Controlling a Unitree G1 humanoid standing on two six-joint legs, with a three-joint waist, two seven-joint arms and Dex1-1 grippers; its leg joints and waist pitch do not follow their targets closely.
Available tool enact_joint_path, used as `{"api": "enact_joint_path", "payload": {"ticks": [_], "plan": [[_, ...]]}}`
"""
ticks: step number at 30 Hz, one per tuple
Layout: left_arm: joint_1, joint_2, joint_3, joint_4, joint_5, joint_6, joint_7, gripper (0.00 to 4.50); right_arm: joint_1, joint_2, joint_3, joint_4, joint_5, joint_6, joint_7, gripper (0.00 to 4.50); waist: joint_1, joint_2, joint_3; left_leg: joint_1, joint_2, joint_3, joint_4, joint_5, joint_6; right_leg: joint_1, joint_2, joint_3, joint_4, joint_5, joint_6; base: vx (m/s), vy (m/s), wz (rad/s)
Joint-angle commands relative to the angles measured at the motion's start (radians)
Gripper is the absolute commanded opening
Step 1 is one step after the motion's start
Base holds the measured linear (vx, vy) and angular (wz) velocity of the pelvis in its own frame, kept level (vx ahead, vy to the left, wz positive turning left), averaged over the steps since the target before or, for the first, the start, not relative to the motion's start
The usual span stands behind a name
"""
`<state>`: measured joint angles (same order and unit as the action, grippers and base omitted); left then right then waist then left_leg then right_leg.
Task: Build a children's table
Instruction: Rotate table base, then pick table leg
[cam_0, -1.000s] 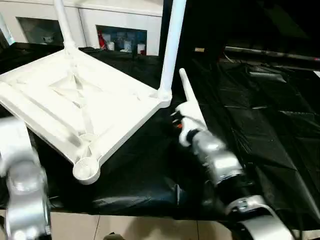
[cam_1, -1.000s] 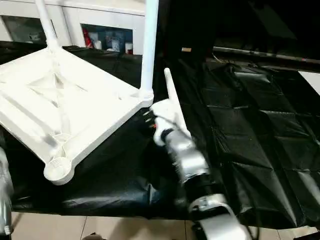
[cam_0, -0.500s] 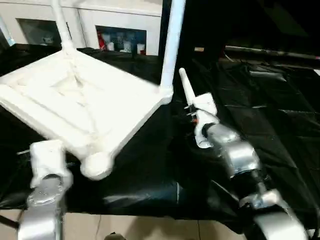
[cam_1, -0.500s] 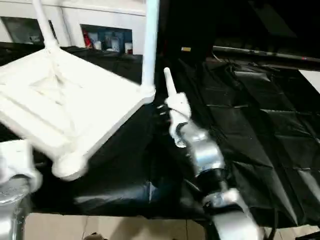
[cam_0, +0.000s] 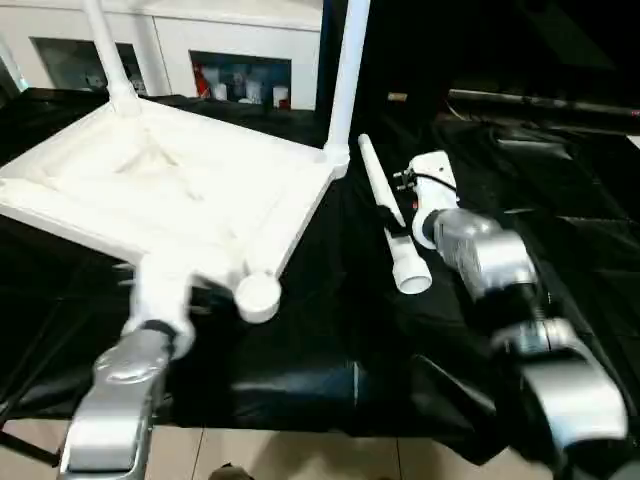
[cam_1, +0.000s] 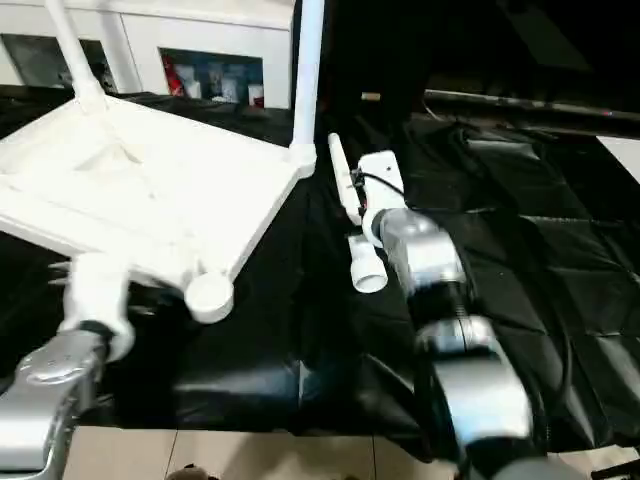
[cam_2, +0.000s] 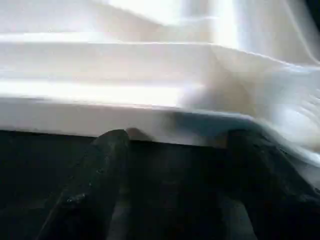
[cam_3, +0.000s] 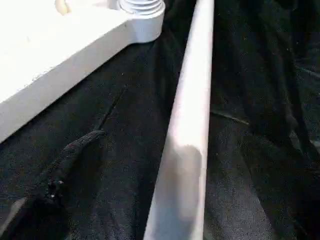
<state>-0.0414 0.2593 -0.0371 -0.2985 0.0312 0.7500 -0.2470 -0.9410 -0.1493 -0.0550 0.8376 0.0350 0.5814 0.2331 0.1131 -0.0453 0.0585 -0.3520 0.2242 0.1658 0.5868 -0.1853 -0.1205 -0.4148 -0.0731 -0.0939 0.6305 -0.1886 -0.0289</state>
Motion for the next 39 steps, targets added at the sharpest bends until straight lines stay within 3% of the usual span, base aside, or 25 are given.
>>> {"api": "enact_joint_path", "payload": {"ticks": [1, 4, 9, 11, 19, 20, 24, 30, 39], "plan": [[-0.016, 0.026, -0.043, 0.029, -0.009, -0.038, -0.059, 3.54, -0.031, 0.0, -0.023, 0.062, 0.012, 0.016, 0.001, 4.45, -0.002, 0.013, -0.064, 0.002, -0.002, 0.007, -0.064, -0.188, 0.002, 0.055, -0.054, 0.052, -0.073, -0.161, -0.147, 0.0, 0.0, 0.0], [-0.025, 0.046, -0.042, 0.037, -0.016, -0.048, -0.087, 3.54, -0.051, 0.0, -0.021, 0.107, 0.006, 0.024, -0.001, 4.45, -0.003, 0.015, -0.066, 0.002, 0.001, 0.006, -0.064, -0.185, -0.012, 0.057, -0.055, 0.053, -0.071, -0.154, -0.141, 0.0, 0.0, 0.0], [-0.036, 0.116, -0.031, 0.01, -0.07, -0.059, -0.195, 3.54, -0.113, -0.012, -0.002, 0.242, -0.017, 0.05, -0.001, 4.45, -0.005, 0.016, -0.071, -0.001, -0.002, 0.007, -0.06, -0.13, -0.012, 0.061, -0.054, 0.052, -0.057, -0.063, -0.179, 0.0, 0.0, 0.0], [-0.043, 0.173, -0.021, -0.024, -0.109, -0.077, -0.275, 3.54, -0.15, -0.018, -0.002, 0.326, -0.025, 0.049, -0.002, 4.45, -0.005, 0.015, -0.07, 0.0, -0.001, 0.008, -0.06, -0.141, -0.012, 0.059, -0.056, 0.053, -0.056, -0.074, -0.188, 0.0, 0.0, 0.0], [-0.053, 0.245, -0.018, -0.095, -0.155, -0.092, -0.377, 3.54, -0.177, -0.02, -0.002, 0.411, -0.037, 0.041, 0.001, 4.45, -0.006, 0.012, -0.068, -0.003, 0.001, 0.01, -0.06, -0.15, -0.023, 0.06, -0.058, 0.054, -0.054, -0.093, -0.185, 0.0, 0.0, 0.0], [-0.06, 0.251, -0.014, -0.104, -0.162, -0.083, -0.38, 3.54, -0.182, -0.022, -0.008, 0.422, -0.033, 0.039, -0.001, 4.19, -0.006, 0.012, -0.068, -0.003, 0.001, 0.01, -0.059, -0.144, -0.022, 0.061, -0.057, 0.055, -0.052, -0.086, -0.184, 0.0, 0.0, 0.0], [-0.078, 0.279, -0.011, -0.12, -0.18, -0.077, -0.402, 3.54, -0.198, -0.029, -0.015, 0.455, -0.027, 0.046, 0.009, 4.05, -0.007, 0.012, -0.068, -0.004, 0.0, 0.01, -0.058, -0.156, -0.027, 0.06, -0.057, 0.055, -0.053, -0.115, -0.179, 0.0, 0.0, 0.0], [-0.104, 0.309, -0.008, -0.116, -0.19, -0.089, -0.438, 3.54, -0.199, -0.038, -0.014, 0.48, -0.042, 0.046, 0.025, 3.47, -0.008, 0.008, -0.064, -0.004, 0.001, 0.01, -0.058, -0.188, -0.034, 0.056, -0.058, 0.056, -0.059, -0.194, -0.156, 0.0, 0.0, 0.0], [-0.123, 0.326, -0.017, -0.122, -0.21, -0.084, -0.454, 3.54, -0.198, -0.051, -0.021, 0.499, -0.04, 0.052, 0.048, 2.81, -0.008, 0.006, -0.064, -0.006, 0.0, 0.009, -0.056, -0.174, -0.033, 0.055, -0.057, 0.056, -0.056, -0.195, -0.153, 0.0, 0.0, 0.0]]}}
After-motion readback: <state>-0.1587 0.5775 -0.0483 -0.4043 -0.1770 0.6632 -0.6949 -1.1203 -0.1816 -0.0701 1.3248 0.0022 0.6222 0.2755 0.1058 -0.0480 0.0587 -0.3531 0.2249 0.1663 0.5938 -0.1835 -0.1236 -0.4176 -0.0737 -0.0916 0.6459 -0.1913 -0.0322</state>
